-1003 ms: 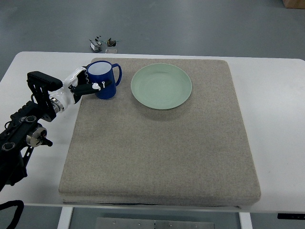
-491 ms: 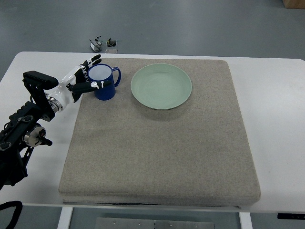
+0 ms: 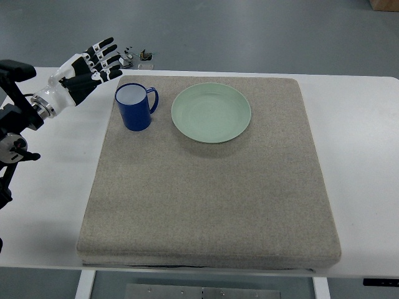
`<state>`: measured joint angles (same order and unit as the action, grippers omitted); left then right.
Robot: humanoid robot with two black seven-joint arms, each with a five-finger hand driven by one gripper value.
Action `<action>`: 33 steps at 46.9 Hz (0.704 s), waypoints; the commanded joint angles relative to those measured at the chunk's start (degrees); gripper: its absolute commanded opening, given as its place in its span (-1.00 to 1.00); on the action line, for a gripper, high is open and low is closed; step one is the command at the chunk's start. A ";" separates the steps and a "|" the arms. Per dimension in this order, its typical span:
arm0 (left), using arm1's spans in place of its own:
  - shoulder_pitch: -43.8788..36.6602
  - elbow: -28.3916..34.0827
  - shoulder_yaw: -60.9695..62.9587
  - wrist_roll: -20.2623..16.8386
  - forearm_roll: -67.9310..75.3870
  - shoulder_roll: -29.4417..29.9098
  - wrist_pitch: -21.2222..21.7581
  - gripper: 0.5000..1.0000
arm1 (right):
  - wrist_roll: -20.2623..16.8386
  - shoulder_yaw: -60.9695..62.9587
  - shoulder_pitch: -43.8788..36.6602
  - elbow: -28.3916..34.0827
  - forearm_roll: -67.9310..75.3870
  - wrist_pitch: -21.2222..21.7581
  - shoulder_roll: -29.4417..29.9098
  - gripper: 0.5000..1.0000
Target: Place cup left of plate with left hand
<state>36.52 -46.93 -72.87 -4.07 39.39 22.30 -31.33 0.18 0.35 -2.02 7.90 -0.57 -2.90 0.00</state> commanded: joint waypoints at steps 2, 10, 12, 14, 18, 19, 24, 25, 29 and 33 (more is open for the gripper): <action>4.43 3.76 0.01 3.98 -5.10 1.60 -1.01 0.99 | 0.00 0.00 0.00 0.01 -0.05 0.09 0.00 0.73; 9.27 10.88 0.01 11.01 -13.18 1.52 -3.67 0.99 | 0.00 0.00 0.00 0.01 0.04 0.00 0.00 0.73; 9.97 11.85 0.01 13.12 -15.47 1.16 -3.67 0.99 | 0.00 0.00 0.00 0.01 0.04 0.00 0.00 0.73; 10.59 12.38 0.01 15.23 -17.93 0.99 -3.67 0.99 | 0.00 0.00 0.00 0.01 -0.05 0.00 0.00 0.73; 11.03 12.56 0.10 19.36 -22.50 0.11 -3.67 0.99 | 0.00 0.00 0.00 0.01 0.04 0.00 0.00 0.73; 11.12 12.56 0.10 20.24 -23.47 -0.07 -3.67 0.99 | 0.00 0.00 0.00 0.01 0.04 0.09 0.00 0.73; 12.17 12.74 0.01 22.79 -25.32 -0.86 -3.67 0.99 | 0.00 0.00 0.00 0.01 -0.05 0.00 0.00 0.73; 12.26 12.91 0.01 22.88 -25.32 -1.03 -3.67 0.99 | 0.00 0.00 0.00 0.01 -0.05 0.00 0.00 0.73; 12.52 13.61 0.10 23.15 -25.32 -1.82 -3.67 0.99 | 0.00 0.00 0.00 0.01 -0.05 0.00 0.00 0.73; 12.52 13.88 0.10 23.15 -25.32 -2.18 -3.67 0.99 | 0.00 0.00 0.00 0.01 -0.05 0.00 0.00 0.73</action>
<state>49.02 -33.24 -72.81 19.06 14.05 20.35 -35.01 0.17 0.35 -2.02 7.91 -0.56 -2.87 0.00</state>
